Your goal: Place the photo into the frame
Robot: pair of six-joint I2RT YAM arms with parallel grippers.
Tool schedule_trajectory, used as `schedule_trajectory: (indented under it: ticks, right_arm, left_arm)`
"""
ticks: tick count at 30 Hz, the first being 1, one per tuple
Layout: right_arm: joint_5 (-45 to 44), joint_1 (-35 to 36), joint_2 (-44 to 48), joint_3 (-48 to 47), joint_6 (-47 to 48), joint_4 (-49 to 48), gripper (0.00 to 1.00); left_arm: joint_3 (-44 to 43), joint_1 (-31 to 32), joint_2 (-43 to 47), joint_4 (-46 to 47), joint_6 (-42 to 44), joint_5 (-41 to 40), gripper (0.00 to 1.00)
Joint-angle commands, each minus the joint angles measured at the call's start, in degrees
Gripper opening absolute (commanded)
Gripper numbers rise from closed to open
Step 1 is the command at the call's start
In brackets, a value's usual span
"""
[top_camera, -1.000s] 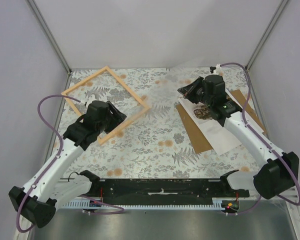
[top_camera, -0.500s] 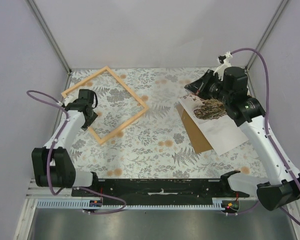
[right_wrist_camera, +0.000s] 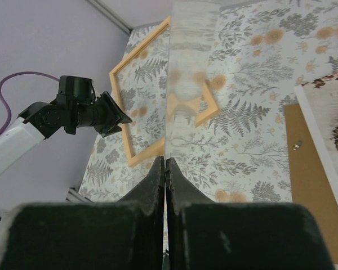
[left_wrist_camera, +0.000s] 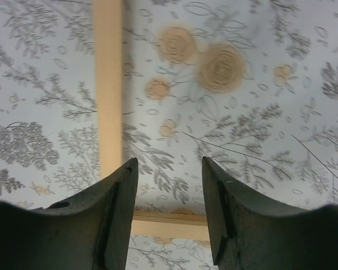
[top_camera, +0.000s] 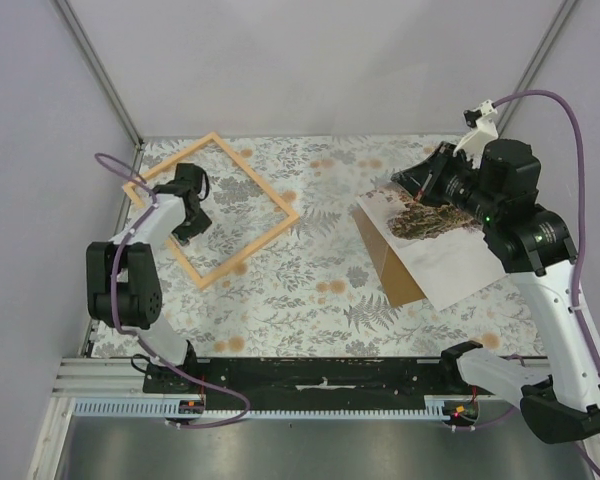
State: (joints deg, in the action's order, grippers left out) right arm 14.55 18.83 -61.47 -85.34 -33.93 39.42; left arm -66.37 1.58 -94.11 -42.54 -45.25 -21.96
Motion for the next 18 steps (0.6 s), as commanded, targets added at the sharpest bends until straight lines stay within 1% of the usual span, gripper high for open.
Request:
schedule_trajectory:
  ticks: [1, 3, 5, 9, 11, 14, 16, 18]
  right_arm:
    - [-7.15, -0.37, 1.01, -4.22, 5.01, 4.08, 0.0]
    - [-8.65, -0.37, 1.18, -4.31, 5.54, 5.13, 0.0]
    - [-9.44, -0.37, 1.53, -4.22, 5.54, 5.93, 0.0]
    - [-10.76, -0.29, 2.93, -3.52, 5.89, 7.77, 0.0]
    - [-11.64, -0.37, 3.38, -3.25, 6.16, 8.83, 0.0]
    - [-12.7, -0.37, 3.99, -3.34, 6.51, 10.76, 0.0]
    - [-13.4, -0.37, 4.43, -3.6, 6.77, 11.82, 0.0]
    - [-13.84, -0.37, 4.78, -4.13, 6.95, 12.78, 0.0]
  left_arm:
    - [-7.1, 7.19, -3.53, 3.52, 6.67, 2.53, 0.55]
    - [-10.78, 9.39, -6.25, 2.91, 5.28, 3.14, 0.55]
    - [-14.12, 10.8, -9.59, 2.91, 2.03, 3.67, 0.55]
    - [-20.97, 14.84, -15.65, 2.47, -8.78, -0.45, 0.55]
    - [-26.24, 17.21, -19.78, 1.86, -11.6, -2.47, 0.56]
    - [-36.87, 20.12, -27.6, -2.09, -14.76, -5.46, 0.56]
    - [-43.54, 21.09, -32.78, -4.73, -16.7, -6.6, 0.57]
    - [-47.95, 21.62, -36.13, -6.84, -18.11, -7.66, 0.57]
